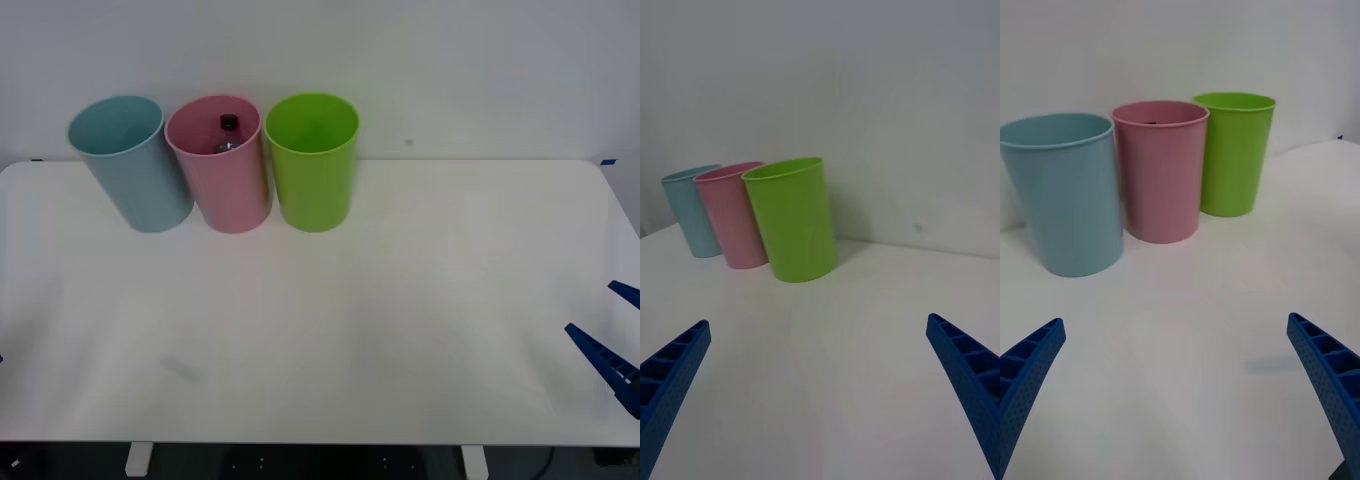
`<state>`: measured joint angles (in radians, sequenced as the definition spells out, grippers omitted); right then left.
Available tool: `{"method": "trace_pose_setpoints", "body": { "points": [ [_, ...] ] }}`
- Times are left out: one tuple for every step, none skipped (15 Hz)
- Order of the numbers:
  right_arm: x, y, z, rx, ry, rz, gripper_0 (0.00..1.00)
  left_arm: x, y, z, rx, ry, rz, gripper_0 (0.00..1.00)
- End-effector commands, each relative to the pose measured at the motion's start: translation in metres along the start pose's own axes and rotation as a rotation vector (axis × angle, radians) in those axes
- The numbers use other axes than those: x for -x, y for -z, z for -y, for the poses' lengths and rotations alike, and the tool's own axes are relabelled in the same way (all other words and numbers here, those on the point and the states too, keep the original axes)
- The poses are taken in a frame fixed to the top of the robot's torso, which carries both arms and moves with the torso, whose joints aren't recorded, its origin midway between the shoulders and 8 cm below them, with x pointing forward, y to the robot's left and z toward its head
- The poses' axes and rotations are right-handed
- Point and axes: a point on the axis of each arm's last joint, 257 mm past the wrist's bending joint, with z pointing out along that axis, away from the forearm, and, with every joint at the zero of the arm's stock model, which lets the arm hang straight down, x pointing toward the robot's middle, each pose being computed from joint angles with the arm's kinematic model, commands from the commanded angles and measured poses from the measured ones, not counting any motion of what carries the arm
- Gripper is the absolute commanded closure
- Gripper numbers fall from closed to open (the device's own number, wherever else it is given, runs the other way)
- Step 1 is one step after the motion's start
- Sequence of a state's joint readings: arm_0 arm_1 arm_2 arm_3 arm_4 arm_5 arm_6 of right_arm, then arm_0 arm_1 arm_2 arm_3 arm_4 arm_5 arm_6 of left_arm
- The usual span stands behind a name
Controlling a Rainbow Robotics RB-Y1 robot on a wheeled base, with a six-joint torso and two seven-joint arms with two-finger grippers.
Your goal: Grasp the object on the table and drop it into the matching bin: aluminum can to the light blue bin, PET bottle to the pink bin.
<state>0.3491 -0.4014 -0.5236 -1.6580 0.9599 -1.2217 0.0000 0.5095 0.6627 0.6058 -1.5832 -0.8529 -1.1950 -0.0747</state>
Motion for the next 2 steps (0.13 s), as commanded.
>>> {"method": "trace_pose_setpoints", "body": {
  "points": [
    [0.0, 0.0, 0.0, 0.0, 0.0, 0.0, 0.0, -0.0021, 0.0006, 0.0013, -0.001, 0.005, -0.004, 0.0],
    [0.0, 0.0, 0.0, 0.0, 0.0, 0.0, 0.0, -0.0021, 0.0006, 0.0013, -0.001, 0.005, -0.004, 0.0]
  ]
}}
